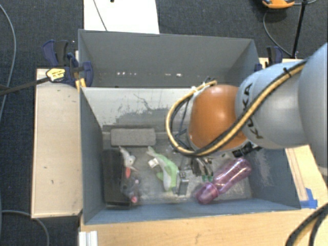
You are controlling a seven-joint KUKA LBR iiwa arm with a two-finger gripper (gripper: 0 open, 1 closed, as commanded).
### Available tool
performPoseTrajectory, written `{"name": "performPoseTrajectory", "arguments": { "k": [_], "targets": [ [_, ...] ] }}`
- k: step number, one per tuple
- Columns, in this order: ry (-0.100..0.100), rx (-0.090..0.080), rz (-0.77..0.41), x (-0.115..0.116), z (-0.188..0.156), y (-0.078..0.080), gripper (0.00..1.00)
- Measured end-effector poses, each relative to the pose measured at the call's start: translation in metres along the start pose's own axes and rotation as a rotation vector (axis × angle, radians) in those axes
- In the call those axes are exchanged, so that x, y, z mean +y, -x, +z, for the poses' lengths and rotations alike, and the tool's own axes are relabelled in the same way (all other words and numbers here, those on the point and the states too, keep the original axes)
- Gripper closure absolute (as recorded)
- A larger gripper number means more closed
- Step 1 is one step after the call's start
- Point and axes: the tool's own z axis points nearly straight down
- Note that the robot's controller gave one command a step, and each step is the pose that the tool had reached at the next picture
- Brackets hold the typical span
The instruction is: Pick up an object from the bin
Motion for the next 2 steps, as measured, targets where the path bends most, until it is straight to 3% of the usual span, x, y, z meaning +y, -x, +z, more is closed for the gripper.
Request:
{"name": "performPoseTrajectory", "arguments": {
  "k": [1,2],
  "targets": [
    [0.002,-0.011,-0.127,-0.0302,0.0457,-0.007,1.0],
    [0.002,-0.011,-0.126,-0.0302,0.0457,-0.007,1.0]
  ]
}}
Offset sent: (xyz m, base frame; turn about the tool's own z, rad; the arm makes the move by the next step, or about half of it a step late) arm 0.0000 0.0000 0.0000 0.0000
